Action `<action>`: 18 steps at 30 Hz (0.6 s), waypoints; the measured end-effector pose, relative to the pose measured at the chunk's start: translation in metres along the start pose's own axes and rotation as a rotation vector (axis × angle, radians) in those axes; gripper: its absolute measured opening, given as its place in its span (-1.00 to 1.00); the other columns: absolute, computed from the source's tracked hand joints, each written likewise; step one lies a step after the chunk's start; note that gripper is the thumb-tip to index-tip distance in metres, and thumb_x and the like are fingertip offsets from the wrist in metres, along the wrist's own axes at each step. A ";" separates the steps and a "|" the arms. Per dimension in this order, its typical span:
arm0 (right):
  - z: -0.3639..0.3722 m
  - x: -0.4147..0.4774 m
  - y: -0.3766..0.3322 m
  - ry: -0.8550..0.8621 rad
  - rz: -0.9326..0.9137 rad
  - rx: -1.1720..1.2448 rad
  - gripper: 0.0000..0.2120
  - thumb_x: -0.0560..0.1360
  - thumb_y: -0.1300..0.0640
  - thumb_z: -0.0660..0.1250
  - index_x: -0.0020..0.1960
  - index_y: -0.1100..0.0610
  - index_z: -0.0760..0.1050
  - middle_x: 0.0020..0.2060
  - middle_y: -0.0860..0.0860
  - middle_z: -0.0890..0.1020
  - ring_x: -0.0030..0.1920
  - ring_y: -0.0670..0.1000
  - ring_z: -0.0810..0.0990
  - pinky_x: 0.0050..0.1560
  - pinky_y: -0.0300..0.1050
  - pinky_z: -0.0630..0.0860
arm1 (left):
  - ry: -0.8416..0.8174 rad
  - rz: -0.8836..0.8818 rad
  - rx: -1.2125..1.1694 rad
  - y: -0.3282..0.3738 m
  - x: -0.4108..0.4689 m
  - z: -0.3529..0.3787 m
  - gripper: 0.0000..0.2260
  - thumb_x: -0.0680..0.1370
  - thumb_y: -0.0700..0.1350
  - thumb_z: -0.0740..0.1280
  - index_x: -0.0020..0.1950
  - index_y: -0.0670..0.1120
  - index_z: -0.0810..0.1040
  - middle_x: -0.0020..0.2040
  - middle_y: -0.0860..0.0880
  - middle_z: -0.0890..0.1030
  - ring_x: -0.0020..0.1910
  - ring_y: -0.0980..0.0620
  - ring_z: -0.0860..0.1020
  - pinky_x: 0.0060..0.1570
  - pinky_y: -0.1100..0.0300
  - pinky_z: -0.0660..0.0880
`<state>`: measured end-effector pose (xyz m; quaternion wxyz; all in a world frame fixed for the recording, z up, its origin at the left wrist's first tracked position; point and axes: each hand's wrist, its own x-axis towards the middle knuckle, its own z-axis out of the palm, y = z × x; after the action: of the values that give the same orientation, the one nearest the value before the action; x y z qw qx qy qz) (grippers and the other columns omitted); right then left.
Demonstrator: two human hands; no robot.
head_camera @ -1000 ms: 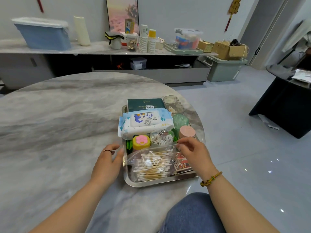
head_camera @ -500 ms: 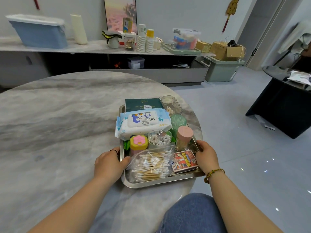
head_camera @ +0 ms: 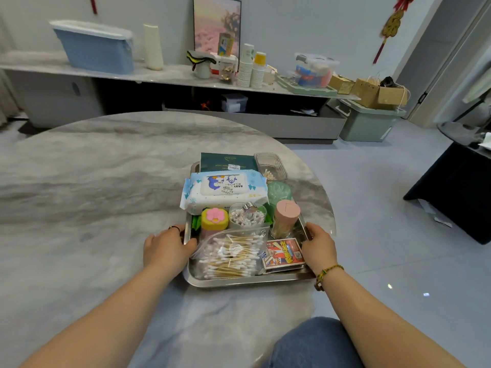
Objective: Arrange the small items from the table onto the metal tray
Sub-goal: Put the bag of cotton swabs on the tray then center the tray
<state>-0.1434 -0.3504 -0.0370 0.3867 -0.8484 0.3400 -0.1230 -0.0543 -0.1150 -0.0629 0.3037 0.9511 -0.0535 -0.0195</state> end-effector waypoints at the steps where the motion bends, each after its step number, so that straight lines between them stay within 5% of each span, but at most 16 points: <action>1: 0.005 0.000 -0.003 -0.016 -0.009 0.000 -0.67 0.46 0.41 0.12 0.16 0.21 0.47 0.05 0.21 0.62 -0.18 0.03 0.47 -0.36 -0.29 0.36 | 0.001 -0.015 0.003 -0.005 0.003 -0.005 -0.77 0.48 -0.04 0.27 0.11 -0.03 0.52 0.10 -0.09 0.63 0.16 -0.12 0.50 0.19 0.11 0.30; 6: 0.038 -0.008 -0.033 -0.084 -0.043 0.019 -0.75 0.45 0.36 0.21 0.08 0.20 0.51 0.00 0.18 0.65 -0.18 0.02 0.50 -0.22 -0.22 0.41 | 0.012 -0.113 0.047 -0.040 0.022 -0.037 -0.79 0.47 0.01 0.29 0.07 0.00 0.53 0.07 -0.07 0.64 0.15 -0.10 0.51 0.19 0.11 0.30; 11: 0.089 -0.025 -0.075 -0.141 -0.062 0.050 -0.76 0.43 0.36 0.23 0.06 0.22 0.51 0.00 0.19 0.65 -0.09 0.11 0.57 -0.16 -0.21 0.44 | 0.022 -0.214 0.075 -0.090 0.040 -0.081 -0.85 0.45 0.02 0.32 -0.05 -0.01 0.54 0.04 -0.10 0.64 0.08 -0.13 0.53 -0.04 0.13 0.35; 18: 0.163 -0.055 -0.138 -0.278 -0.161 0.068 -0.82 0.43 0.31 0.26 0.01 0.19 0.51 -0.02 0.14 0.65 -0.25 -0.02 0.47 -0.36 -0.30 0.36 | 0.085 -0.355 0.078 -0.175 0.050 -0.143 -0.76 0.44 0.05 0.34 0.00 -0.07 0.53 0.09 -0.13 0.61 0.09 -0.15 0.52 -0.08 0.14 0.33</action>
<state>-0.0410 -0.1554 -0.0417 0.4476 -0.8680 0.2100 -0.0465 0.0208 0.1035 -0.0481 0.2606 0.9565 0.1276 -0.0304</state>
